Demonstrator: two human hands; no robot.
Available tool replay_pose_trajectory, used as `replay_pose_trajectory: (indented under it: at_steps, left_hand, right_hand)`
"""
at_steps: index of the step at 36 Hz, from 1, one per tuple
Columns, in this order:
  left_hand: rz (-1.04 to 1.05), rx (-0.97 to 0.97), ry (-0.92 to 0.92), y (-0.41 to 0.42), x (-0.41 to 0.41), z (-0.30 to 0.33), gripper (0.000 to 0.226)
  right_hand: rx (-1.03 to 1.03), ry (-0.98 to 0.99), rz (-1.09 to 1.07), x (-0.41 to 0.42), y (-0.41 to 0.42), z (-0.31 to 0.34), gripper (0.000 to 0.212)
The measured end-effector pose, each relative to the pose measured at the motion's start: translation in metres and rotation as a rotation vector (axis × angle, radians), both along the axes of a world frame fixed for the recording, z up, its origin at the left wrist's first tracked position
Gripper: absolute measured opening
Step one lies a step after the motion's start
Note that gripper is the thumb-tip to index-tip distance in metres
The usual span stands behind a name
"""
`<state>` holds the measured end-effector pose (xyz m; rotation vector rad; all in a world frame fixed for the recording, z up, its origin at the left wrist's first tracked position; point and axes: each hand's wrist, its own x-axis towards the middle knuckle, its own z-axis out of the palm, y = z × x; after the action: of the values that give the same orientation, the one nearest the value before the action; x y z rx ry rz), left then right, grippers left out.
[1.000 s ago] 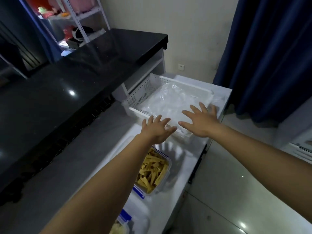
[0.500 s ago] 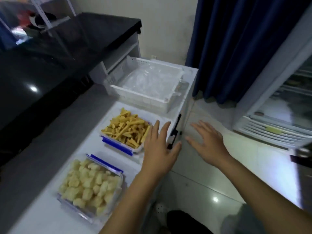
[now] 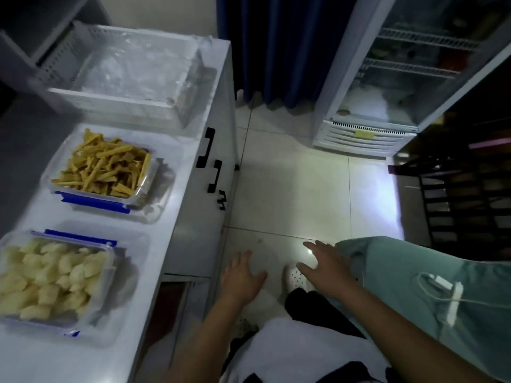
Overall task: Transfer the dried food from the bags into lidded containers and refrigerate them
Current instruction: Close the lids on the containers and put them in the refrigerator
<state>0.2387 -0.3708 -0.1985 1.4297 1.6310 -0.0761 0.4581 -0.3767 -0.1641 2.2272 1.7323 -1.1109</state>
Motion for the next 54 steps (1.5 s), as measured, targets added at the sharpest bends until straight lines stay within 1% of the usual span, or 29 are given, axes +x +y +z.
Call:
replay_pose_trajectory:
  at_steps: [6,10,11,15,17,19,23,25,29,31,33,36,40,42,46,48,51,54]
  left_hand:
    - [-0.011,-0.067,0.077,0.022,0.029,-0.030,0.075]
    - [0.069,-0.155,0.110,0.033,0.051,-0.060,0.072]
    - [0.086,-0.176,0.122,0.036,0.057,-0.070,0.071]
    - [0.162,-0.268,0.143,0.050,0.073,-0.114,0.064]
    - [0.159,-0.284,0.145,0.057,0.080,-0.139,0.061]
    - [0.112,-0.286,0.145,0.064,0.085,-0.167,0.058]
    - [0.100,-0.340,0.165,0.088,0.095,-0.234,0.063]
    - [0.050,-0.351,0.160,0.096,0.099,-0.276,0.063]
    - [-0.063,-0.385,0.168,0.115,0.104,-0.375,0.051]
    - [-0.116,-0.412,0.163,0.126,0.103,-0.432,0.054]
    - [-0.117,-0.437,0.190,0.136,0.100,-0.491,0.057]
    - [-0.024,-0.441,0.234,0.151,0.101,-0.570,0.063]
    - [0.064,-0.362,0.233,0.171,0.114,-0.657,0.070]
    - [0.184,-0.306,0.211,0.184,0.124,-0.693,0.073]
    - [0.540,-0.255,0.175,0.207,0.142,-0.745,0.075]
    - [0.616,-0.250,0.204,0.212,0.146,-0.763,0.068]
    - [0.595,-0.210,0.265,0.211,0.148,-0.776,0.044]
    - [0.590,-0.153,0.236,0.202,0.149,-0.766,0.023]
  right_hand:
    - [-0.083,0.024,0.030,0.039,0.016,-0.028,0.062]
    - [-0.165,0.072,0.046,0.066,0.030,-0.061,0.050]
    - [-0.192,0.074,0.052,0.072,0.035,-0.073,0.051]
    - [-0.283,0.054,0.106,0.089,0.058,-0.128,0.064]
    - [-0.327,0.037,0.136,0.095,0.069,-0.160,0.067]
    - [-0.354,0.013,0.156,0.099,0.079,-0.191,0.070]
    - [-0.370,-0.004,0.201,0.106,0.100,-0.258,0.067]
    - [-0.362,-0.034,0.244,0.110,0.111,-0.296,0.064]
    - [-0.412,-0.080,0.296,0.115,0.125,-0.384,0.068]
    - [-0.448,-0.072,0.277,0.117,0.128,-0.430,0.068]
    - [-0.477,-0.054,0.255,0.118,0.127,-0.477,0.068]
    - [-0.483,-0.028,0.242,0.118,0.123,-0.540,0.070]
    - [-0.445,-0.028,0.268,0.122,0.121,-0.603,0.072]
    - [-0.425,-0.011,0.270,0.124,0.123,-0.628,0.072]
    - [-0.424,0.021,0.239,0.129,0.130,-0.665,0.071]
    - [-0.424,0.028,0.203,0.131,0.130,-0.676,0.070]
    - [-0.426,0.043,0.141,0.134,0.128,-0.682,0.069]
    - [-0.440,0.047,0.120,0.136,0.125,-0.673,0.071]
